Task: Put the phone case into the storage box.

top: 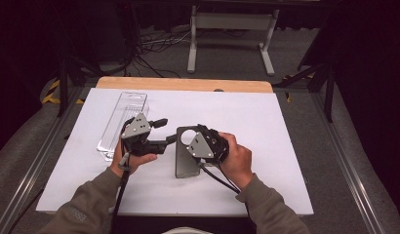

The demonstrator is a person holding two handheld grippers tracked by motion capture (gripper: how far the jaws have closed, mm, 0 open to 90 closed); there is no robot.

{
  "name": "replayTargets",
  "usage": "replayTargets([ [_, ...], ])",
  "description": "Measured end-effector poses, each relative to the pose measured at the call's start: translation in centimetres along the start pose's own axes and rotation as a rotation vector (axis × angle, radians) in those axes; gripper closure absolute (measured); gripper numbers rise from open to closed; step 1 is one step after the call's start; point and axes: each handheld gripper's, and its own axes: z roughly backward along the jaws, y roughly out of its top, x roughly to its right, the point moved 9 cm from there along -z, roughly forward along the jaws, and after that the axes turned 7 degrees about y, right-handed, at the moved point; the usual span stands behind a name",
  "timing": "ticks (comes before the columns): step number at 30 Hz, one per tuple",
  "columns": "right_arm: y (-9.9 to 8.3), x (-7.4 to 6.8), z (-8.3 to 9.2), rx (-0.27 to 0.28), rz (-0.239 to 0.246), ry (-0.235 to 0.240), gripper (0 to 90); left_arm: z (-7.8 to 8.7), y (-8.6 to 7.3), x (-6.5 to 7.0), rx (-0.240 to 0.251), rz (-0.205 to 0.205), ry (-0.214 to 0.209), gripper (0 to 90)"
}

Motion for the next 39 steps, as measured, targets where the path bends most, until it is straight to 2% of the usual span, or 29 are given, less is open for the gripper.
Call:
replayTargets([
  [4, 0.3, -0.1, 0.1, 0.014, 0.015, -0.020, 85.7, -0.3, 0.0, 0.1, -0.005, 0.001, -0.007, 38.1],
  [8, 0.5, -0.1, 0.2, 0.021, 0.028, -0.038, 85.7, -0.6, 0.1, 0.4, -0.005, 0.001, -0.025, 44.5],
  [12, 0.7, -0.1, 0.4, 0.030, 0.041, -0.067, 85.2, -0.6, 0.3, 0.5, -0.006, -0.030, -0.025, 62.9],
  [13, 0.7, -0.1, 0.4, 0.034, 0.046, -0.071, 85.2, -0.6, 0.3, 0.4, -0.007, -0.044, -0.018, 64.6],
  [14, 0.8, -0.1, 0.5, 0.037, 0.050, -0.080, 85.1, -0.6, 0.3, 0.4, -0.007, -0.044, -0.018, 65.9],
  [15, 0.8, -0.1, 0.5, 0.037, 0.050, -0.080, 85.1, -0.6, 0.4, 0.5, -0.004, -0.025, -0.016, 65.9],
  [17, 0.9, -0.1, 0.6, 0.036, 0.064, -0.093, 85.0, -0.7, 0.3, 0.6, -0.011, -0.015, -0.015, 72.5],
  [22, 1.2, -0.2, 0.7, 0.039, 0.089, -0.121, 84.7, -0.9, 0.4, 0.5, -0.015, -0.014, 0.011, 76.6],
  [23, 1.2, -0.2, 0.7, 0.036, 0.096, -0.124, 84.7, -0.9, 0.4, 0.4, -0.015, -0.026, 0.016, 77.3],
  [26, 1.3, -0.3, 0.8, 0.035, 0.103, -0.127, 84.7, -0.8, 0.5, 0.3, -0.011, -0.022, 0.020, 79.2],
  [27, 1.3, -0.4, 0.8, 0.036, 0.107, -0.121, 84.9, -0.7, 0.6, 0.0, -0.004, -0.025, 0.036, 80.3],
  [28, 1.4, -0.5, 0.8, 0.040, 0.111, -0.120, 84.9, -0.7, 0.6, 0.2, -0.003, -0.012, 0.031, 81.2],
  [31, 1.6, -0.7, 0.7, 0.041, 0.123, -0.127, 85.3, -0.5, 0.8, 0.1, 0.005, -0.022, 0.043, 81.5],
  [33, 1.6, -0.7, 0.8, 0.046, 0.114, -0.124, 85.1, -0.4, 0.9, 0.1, 0.014, -0.026, 0.056, 81.6],
  [37, 1.7, -0.6, 1.0, 0.070, 0.099, -0.129, 82.5, -0.2, 1.0, 0.1, 0.027, -0.017, 0.050, 81.7],
  [39, 1.8, -0.6, 1.1, 0.086, 0.086, -0.114, 77.0, -0.1, 0.9, 0.1, 0.025, -0.010, 0.055, 81.7],
])
